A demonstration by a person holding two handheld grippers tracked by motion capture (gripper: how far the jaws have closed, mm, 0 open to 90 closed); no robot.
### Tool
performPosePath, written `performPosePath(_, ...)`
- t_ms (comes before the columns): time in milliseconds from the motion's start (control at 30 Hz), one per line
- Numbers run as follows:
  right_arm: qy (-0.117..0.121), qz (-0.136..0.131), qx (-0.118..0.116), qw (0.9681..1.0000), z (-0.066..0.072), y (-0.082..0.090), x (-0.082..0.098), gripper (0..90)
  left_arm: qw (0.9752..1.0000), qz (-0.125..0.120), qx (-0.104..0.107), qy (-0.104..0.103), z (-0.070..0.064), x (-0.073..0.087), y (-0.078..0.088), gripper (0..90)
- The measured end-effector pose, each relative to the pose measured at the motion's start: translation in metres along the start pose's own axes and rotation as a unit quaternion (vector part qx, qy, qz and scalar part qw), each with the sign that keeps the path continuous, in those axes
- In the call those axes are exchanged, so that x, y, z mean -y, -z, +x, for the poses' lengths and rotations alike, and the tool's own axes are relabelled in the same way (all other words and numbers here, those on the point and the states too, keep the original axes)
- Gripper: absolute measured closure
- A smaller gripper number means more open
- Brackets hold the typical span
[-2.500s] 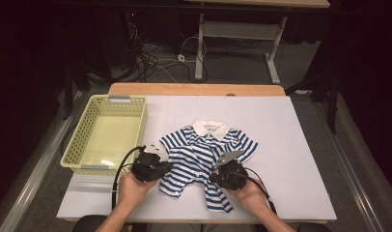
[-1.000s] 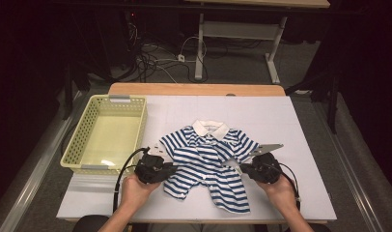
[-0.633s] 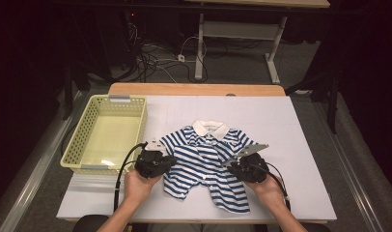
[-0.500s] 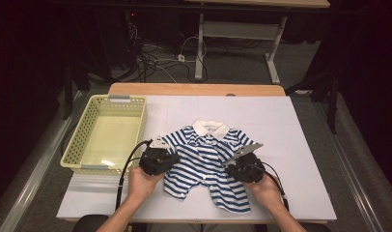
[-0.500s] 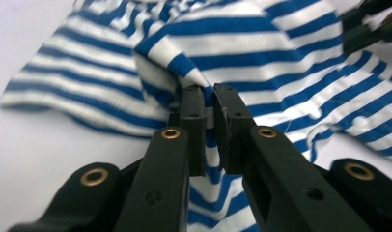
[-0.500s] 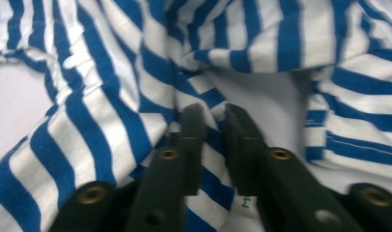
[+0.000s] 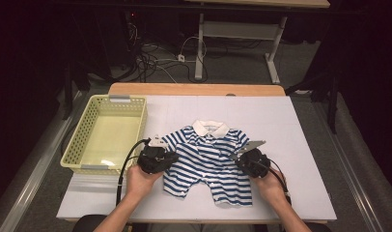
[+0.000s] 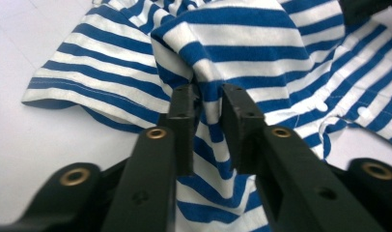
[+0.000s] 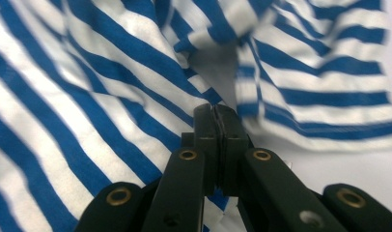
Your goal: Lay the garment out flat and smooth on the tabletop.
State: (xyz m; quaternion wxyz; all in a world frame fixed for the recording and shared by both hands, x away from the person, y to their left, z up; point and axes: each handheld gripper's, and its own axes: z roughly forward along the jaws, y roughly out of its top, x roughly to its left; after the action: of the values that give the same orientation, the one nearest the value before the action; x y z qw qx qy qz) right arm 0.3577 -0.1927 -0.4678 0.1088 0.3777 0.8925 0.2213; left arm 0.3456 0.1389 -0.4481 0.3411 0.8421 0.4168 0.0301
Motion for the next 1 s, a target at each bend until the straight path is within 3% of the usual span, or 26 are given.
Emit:
performPosePath(133,-0.021,0.000,0.007,0.9998,-0.011,0.003,0.005,89.9,1.0000,0.002,0.003,0.005,0.001,0.006,0.008,68.7)
performPosePath(233,-0.031,-0.014,-0.003,0.9994,-0.011,0.006,0.008,85.2,0.9999,0.006,0.006,0.013,0.003,0.011,0.013,68.7)
performPosePath(400,-0.030,-0.050,-0.043,0.9974,0.003,0.015,0.008,72.9,0.9998,0.009,0.001,0.017,0.005,0.013,0.015,68.9)
performPosePath(567,-0.006,-0.038,-0.072,0.9967,0.022,0.007,0.004,67.0,0.9997,0.014,-0.001,0.019,0.006,0.013,0.012,68.8)
performPosePath(633,0.004,-0.023,-0.071,0.9972,0.027,0.000,0.002,67.2,0.9997,0.017,0.000,0.020,0.006,0.014,0.010,68.5)
performPosePath(767,0.025,-0.022,-0.072,0.9969,0.031,0.000,0.001,89.7,0.9994,0.024,0.003,0.023,0.007,0.015,0.007,65.5)
performPosePath(933,0.030,-0.010,-0.064,0.9974,0.028,0.002,0.000,90.0,0.9993,0.022,0.004,0.030,0.010,0.016,0.008,64.1)
performPosePath(1000,0.027,-0.008,-0.048,0.9984,0.024,0.004,0.001,90.0,0.9992,0.024,0.006,0.031,0.010,0.016,0.008,64.1)
